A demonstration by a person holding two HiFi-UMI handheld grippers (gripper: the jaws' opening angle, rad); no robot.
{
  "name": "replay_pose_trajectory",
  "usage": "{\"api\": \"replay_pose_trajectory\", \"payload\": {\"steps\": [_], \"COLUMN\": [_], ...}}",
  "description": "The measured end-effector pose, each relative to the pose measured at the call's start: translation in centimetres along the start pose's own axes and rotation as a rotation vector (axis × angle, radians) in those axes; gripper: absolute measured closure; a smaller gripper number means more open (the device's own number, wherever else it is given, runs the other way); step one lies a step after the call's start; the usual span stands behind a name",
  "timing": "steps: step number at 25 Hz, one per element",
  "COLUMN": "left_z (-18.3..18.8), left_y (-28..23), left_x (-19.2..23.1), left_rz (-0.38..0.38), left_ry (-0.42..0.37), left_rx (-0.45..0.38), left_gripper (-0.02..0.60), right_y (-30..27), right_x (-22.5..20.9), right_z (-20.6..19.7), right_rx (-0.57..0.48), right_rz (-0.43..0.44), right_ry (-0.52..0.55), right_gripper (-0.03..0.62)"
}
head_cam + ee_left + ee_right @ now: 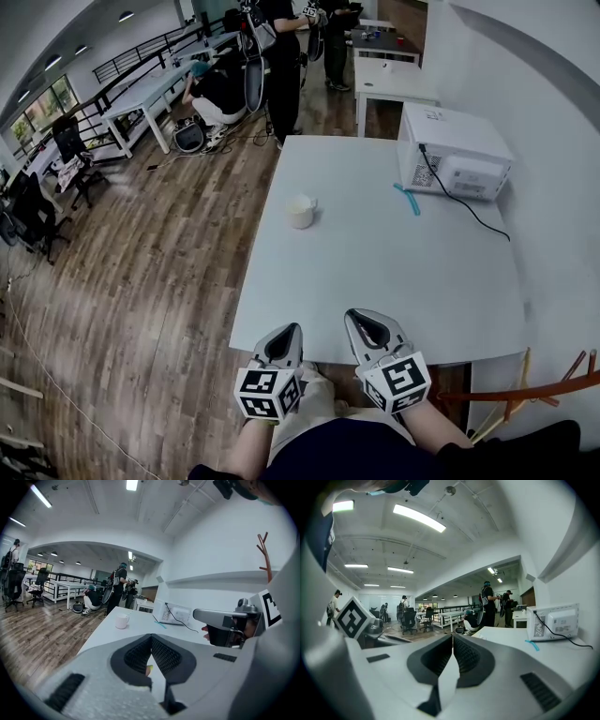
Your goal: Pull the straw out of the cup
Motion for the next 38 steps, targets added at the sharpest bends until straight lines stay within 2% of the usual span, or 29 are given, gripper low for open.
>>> {"api": "replay_pose_trajectory", "payload": {"steps": [25, 38], "left_z": [5.2, 6.0], "left_y": [-8.1, -9.2], "left_x": [8.3, 14.0], "left_rz": [-0.072, -0.039], "left_ry": [0.003, 0.027], "left_rx": [0.025, 0.037], "left_gripper": [0.563, 0.563], "right_y": [-10.7, -17.1], "right_x": [-2.7, -2.1], "right_z": [2.4, 2.8], "right_rx": [0.022, 0.039], "right_rz": [-0.078, -0.074], "right_ry": [0.000, 0.008], "right_gripper": [0.563, 0.563]}}
Point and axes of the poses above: the fingertips, and each gripper's own axes: y backward along the fingers, x to its left, z out of its top, the point moved 8 cm from there along y, backward along the fingers, and after that the axes turned 10 degrees about -z, right-handed, at the moved point
